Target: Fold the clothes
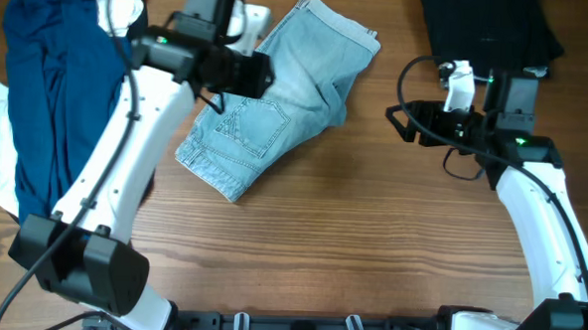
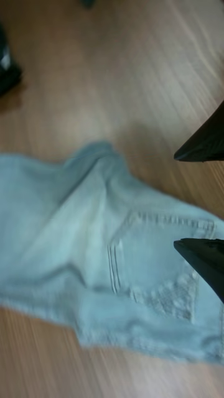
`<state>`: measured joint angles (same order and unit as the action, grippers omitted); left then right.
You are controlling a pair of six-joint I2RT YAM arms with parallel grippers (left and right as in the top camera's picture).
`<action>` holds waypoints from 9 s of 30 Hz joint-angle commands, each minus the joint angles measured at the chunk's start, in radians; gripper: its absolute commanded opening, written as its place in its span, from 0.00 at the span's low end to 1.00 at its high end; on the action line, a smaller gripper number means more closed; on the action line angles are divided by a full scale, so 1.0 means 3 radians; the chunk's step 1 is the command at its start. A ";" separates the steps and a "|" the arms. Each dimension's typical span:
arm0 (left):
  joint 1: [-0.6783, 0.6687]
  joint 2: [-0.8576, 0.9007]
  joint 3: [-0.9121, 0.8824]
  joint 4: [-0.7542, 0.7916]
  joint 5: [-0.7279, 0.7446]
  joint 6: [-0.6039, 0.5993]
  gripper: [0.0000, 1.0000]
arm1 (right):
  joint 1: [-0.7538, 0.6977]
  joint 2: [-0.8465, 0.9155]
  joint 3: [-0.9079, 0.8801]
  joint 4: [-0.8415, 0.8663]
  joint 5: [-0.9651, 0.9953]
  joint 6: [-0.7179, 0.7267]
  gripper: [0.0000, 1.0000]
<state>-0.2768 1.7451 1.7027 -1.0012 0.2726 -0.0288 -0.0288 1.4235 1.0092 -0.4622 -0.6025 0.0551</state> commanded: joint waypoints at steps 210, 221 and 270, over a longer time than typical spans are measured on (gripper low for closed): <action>-0.0535 0.0299 -0.2485 0.1459 0.0224 -0.1166 0.04 | 0.0280 0.0810 -0.0066 -0.0752 0.1331 0.0348 0.26; -0.0264 -0.0098 -0.2024 0.0889 0.0224 -0.0895 0.04 | 0.0261 0.0655 0.0451 -0.0833 0.1047 0.0334 0.04; 0.0298 -0.2422 0.0715 -0.0940 -0.1108 -0.0828 0.04 | -0.0280 -0.1128 0.3929 -0.3769 0.1761 0.0163 0.04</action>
<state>-0.2375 1.0019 1.8843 -1.2800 0.4198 -0.2371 -0.0528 1.0607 2.1700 -1.5936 -0.4297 0.1375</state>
